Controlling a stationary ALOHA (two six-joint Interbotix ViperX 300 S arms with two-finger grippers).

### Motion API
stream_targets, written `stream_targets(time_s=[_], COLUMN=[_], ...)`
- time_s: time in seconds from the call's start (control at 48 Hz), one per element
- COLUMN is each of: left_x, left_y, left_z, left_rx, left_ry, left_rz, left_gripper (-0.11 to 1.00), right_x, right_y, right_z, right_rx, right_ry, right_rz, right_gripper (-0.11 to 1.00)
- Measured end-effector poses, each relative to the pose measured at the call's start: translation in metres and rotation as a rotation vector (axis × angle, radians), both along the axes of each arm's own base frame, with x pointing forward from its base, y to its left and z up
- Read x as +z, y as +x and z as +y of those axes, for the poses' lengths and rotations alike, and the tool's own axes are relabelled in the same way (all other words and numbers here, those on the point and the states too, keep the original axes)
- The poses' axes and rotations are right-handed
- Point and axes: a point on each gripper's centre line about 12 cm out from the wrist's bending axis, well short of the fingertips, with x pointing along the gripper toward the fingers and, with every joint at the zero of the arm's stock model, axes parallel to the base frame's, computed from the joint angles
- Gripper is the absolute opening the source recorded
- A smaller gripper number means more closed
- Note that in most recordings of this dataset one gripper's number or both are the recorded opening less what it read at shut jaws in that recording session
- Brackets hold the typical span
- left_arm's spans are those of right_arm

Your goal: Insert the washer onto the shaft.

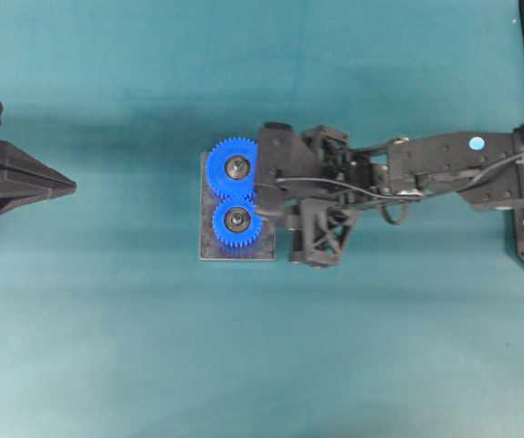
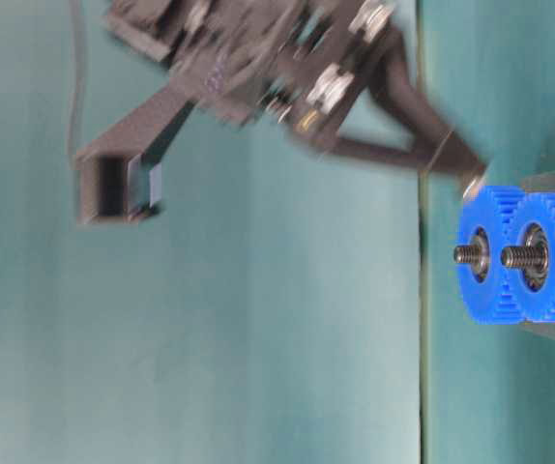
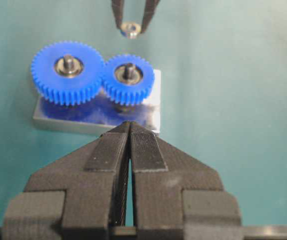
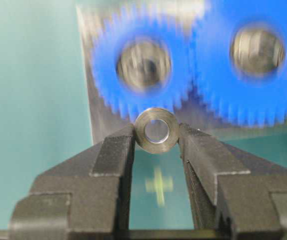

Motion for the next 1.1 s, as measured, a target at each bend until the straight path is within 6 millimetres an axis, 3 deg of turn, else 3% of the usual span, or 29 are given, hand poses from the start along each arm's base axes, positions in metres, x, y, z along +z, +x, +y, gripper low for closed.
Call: stream_targets(time_s=[0.437,1.103], left_x=[0.0,0.0], left_y=[0.0,0.0], left_z=[0.0,0.0], left_rx=[0.0,0.002], left_ry=[-0.001,-0.007], left_rz=[0.0,0.0], left_gripper=[0.0,0.0], right_x=[-0.012,-0.021], right_y=[0.028,0.035], right_z=[-0.001,0.004], right_rx=[-0.003,0.008], right_ry=[0.0,-0.002], right_rz=[0.011,0.037], right_gripper=[0.32,0.32])
